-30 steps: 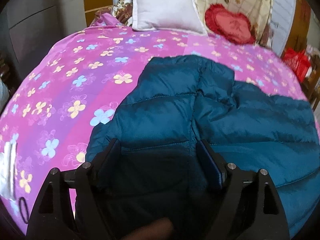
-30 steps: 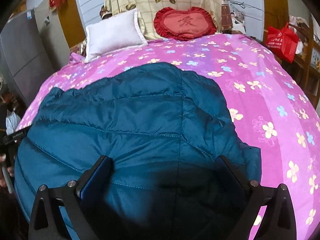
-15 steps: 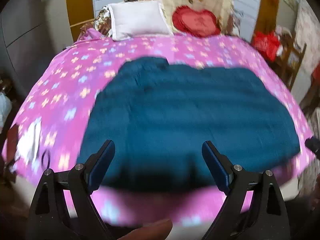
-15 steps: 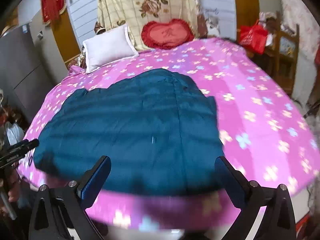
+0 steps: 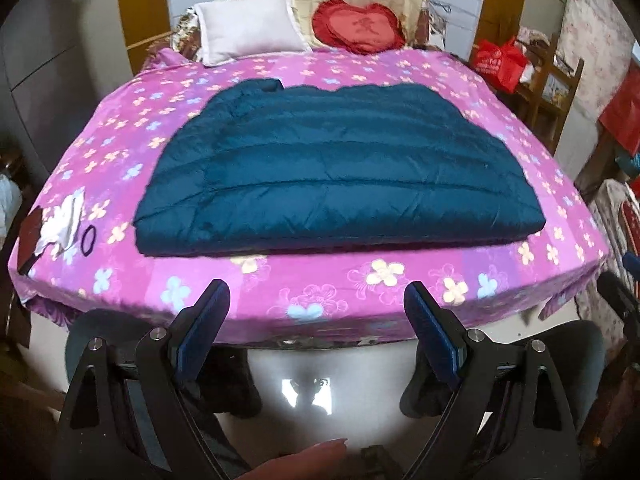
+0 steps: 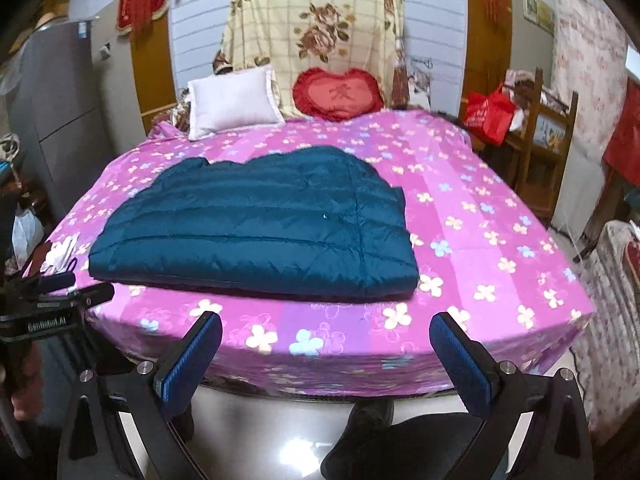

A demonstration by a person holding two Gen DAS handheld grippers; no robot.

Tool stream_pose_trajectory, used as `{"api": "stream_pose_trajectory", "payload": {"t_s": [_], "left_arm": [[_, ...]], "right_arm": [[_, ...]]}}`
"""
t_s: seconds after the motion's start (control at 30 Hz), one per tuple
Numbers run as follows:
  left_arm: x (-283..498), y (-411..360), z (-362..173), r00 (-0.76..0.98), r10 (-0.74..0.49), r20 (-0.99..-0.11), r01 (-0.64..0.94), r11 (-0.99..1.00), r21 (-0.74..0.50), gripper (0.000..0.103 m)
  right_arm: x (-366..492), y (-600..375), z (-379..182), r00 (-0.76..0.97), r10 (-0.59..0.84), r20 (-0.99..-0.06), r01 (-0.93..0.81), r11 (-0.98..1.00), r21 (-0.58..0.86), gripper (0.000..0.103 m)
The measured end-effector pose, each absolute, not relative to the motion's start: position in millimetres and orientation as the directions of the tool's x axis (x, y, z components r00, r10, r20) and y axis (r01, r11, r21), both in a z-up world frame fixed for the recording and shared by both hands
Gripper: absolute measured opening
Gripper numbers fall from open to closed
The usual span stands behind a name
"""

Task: Fold large clothes

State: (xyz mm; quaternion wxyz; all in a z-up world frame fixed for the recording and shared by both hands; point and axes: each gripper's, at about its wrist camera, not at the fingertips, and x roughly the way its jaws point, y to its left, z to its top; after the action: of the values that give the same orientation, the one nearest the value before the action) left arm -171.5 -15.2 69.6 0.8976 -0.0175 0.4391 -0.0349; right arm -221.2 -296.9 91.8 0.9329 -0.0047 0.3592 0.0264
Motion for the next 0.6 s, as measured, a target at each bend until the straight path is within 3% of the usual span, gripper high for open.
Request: {"api": "stream_pose_trajectory", "payload": {"t_s": [0.6], "left_arm": [[-191, -9, 95, 0.665, -0.062, -0.744, 0.027, 0.998, -0.058, 0.089]], "right_arm": [[-237, -293, 101, 0.757, 0.078, -0.649, -0.082, 0.996, 0.025, 0.103]]}}
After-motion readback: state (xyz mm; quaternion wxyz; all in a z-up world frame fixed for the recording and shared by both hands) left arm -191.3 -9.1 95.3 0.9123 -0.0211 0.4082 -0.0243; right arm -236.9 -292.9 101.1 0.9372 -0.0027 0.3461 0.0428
